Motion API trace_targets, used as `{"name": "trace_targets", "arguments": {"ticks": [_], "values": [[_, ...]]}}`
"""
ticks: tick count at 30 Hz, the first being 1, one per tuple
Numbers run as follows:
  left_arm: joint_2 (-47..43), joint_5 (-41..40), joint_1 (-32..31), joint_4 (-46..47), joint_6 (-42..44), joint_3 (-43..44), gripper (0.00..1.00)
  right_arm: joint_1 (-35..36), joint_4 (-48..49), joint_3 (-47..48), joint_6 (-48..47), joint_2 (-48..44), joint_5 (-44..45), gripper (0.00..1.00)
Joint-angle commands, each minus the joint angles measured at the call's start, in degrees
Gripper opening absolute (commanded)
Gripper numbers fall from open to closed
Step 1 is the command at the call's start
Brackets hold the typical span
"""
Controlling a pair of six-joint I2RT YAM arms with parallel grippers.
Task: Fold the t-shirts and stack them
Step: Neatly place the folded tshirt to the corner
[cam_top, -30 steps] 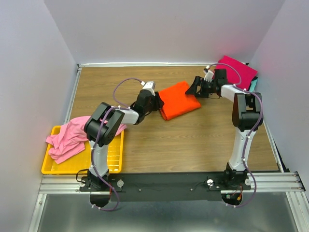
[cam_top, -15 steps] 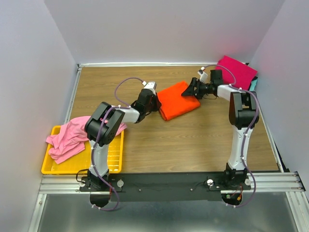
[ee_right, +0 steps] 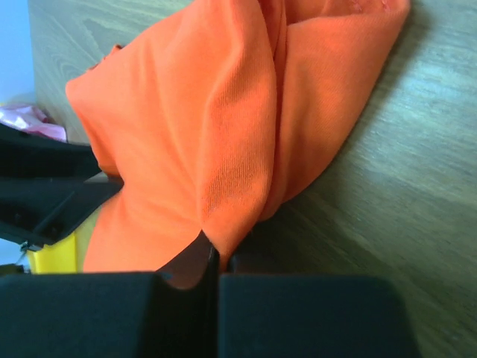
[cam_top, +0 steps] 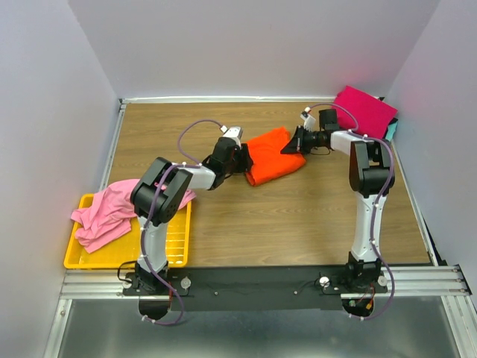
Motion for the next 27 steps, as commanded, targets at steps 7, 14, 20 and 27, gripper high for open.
{"name": "trace_targets", "arguments": {"ticks": [7,14,20,27], "values": [[-6.32,0.04,-0.15,-0.84,2.45,-1.03,0.95,0.59,-2.83,1.21,-0.61,-3.55,4.67,0.01],[-13.43,0.75,-0.15,-1.11,2.98,-3.58,0.98,0.50,-7.39,6.64,-1.14,-5.84,13.28,0.01],[-17.05,0.04,-0.15,-1.02,3.68,-6.12,0.98,0.50,-14.95,17.27,-2.98,-2.25,24.35,0.01],[-19.33,-0.66,-0.06,-1.02,3.69,-7.88,0.98,0.41,-21.90,27.83,-4.13,2.15,39.46,0.00]]}}
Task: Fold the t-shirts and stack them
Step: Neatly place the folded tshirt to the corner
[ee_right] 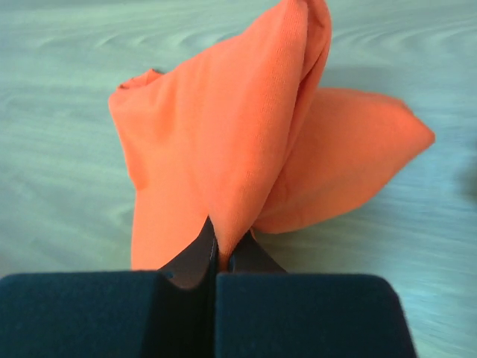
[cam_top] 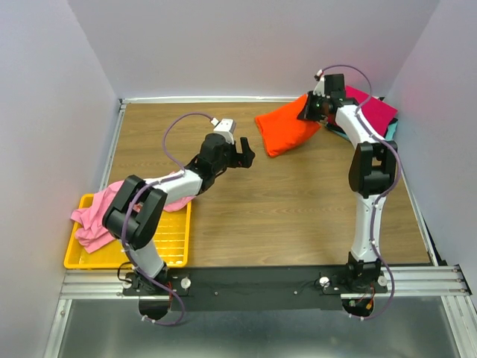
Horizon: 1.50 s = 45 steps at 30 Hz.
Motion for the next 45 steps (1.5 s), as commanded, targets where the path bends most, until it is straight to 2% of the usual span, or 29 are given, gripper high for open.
{"name": "trace_targets", "arguments": {"ticks": [1,7,11,21,26,30,45], "values": [[-2.74,-0.96,-0.06,0.31,1.11,-1.64,0.98,0.13,-5.93,5.56,-1.11,3.57,12.13,0.01],[-5.64,-1.84,-0.06,0.66,1.19,-3.48,0.98,0.04,-6.54,11.81,-0.23,5.16,18.98,0.00],[-6.17,-1.84,-0.06,0.66,1.55,-4.27,0.98,-0.22,-6.63,19.18,-0.41,7.09,22.05,0.01],[-6.35,-5.36,-0.06,0.66,1.28,-6.03,0.98,-4.26,-6.28,32.64,-0.76,10.52,24.71,0.00],[-6.00,-5.89,-0.06,0.58,1.19,-6.03,0.98,-6.02,-4.35,34.40,-0.67,10.00,23.40,0.00],[-4.77,-5.71,-0.06,0.67,0.50,-5.94,0.98,-10.40,-3.21,34.41,0.73,8.51,20.86,0.01],[-2.83,-4.57,-0.06,0.84,0.14,-5.77,0.98,-16.12,-1.89,31.86,5.30,4.64,16.28,0.01]]}}
